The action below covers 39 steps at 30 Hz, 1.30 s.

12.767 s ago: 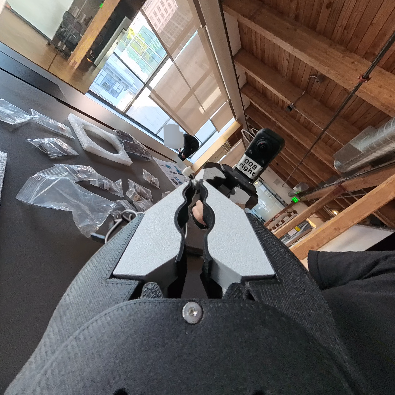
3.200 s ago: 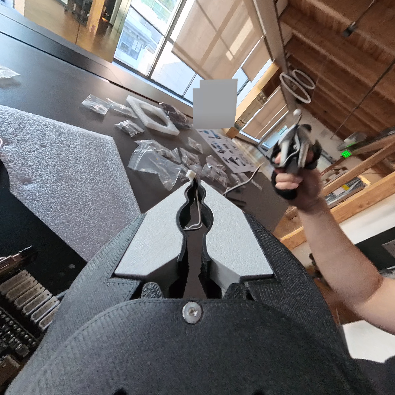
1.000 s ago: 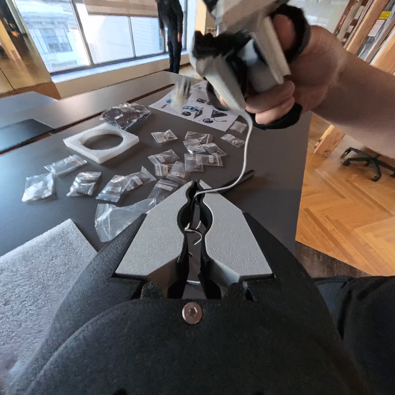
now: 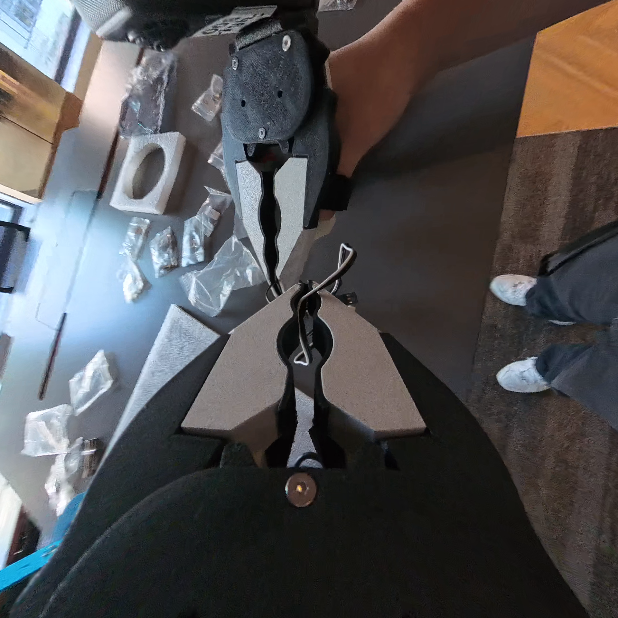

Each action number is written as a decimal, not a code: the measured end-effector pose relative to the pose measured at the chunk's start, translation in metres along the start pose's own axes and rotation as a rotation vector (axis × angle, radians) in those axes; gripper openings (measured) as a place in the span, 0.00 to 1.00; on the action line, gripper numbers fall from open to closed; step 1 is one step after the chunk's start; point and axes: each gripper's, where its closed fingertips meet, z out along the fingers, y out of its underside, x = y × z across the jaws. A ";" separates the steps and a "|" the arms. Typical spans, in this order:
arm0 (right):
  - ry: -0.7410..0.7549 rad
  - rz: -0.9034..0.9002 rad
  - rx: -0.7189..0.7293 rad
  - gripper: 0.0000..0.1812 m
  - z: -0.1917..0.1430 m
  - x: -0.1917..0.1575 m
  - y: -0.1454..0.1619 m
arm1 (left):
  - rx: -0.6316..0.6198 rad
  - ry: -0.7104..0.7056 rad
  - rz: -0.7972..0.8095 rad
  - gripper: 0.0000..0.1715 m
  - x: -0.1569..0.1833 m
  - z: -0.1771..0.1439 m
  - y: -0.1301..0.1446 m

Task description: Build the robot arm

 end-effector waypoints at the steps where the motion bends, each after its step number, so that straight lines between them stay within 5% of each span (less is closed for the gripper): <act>1: 0.002 -0.012 0.008 0.00 -0.003 -0.002 -0.002 | 0.002 -0.028 0.033 0.00 0.000 0.000 -0.003; 9: 0.036 -0.084 0.025 0.00 -0.024 -0.010 -0.018 | -0.045 -0.110 0.282 0.00 0.019 0.004 -0.006; 13: 0.068 -0.127 0.005 0.00 -0.029 -0.011 -0.015 | -0.038 -0.139 0.284 0.00 0.017 0.003 -0.009; 16: 0.096 -0.140 0.039 0.00 -0.035 -0.012 -0.017 | 0.054 -0.150 0.089 0.00 0.006 -0.005 -0.016; 21: 0.139 -0.111 0.173 0.00 -0.051 -0.015 -0.033 | 0.349 -0.199 -0.561 0.00 -0.034 -0.030 -0.014; 27: 0.097 -0.001 0.364 0.00 -0.069 -0.022 -0.052 | 0.501 -0.225 -1.008 0.00 -0.048 -0.033 0.009; 36: 0.026 0.288 0.526 0.00 -0.094 -0.011 -0.078 | 0.433 -0.183 -1.125 0.00 -0.026 -0.021 0.023; 39: 0.085 0.312 0.313 0.00 -0.071 -0.008 -0.051 | 0.506 -0.104 -1.165 0.00 -0.022 -0.025 0.009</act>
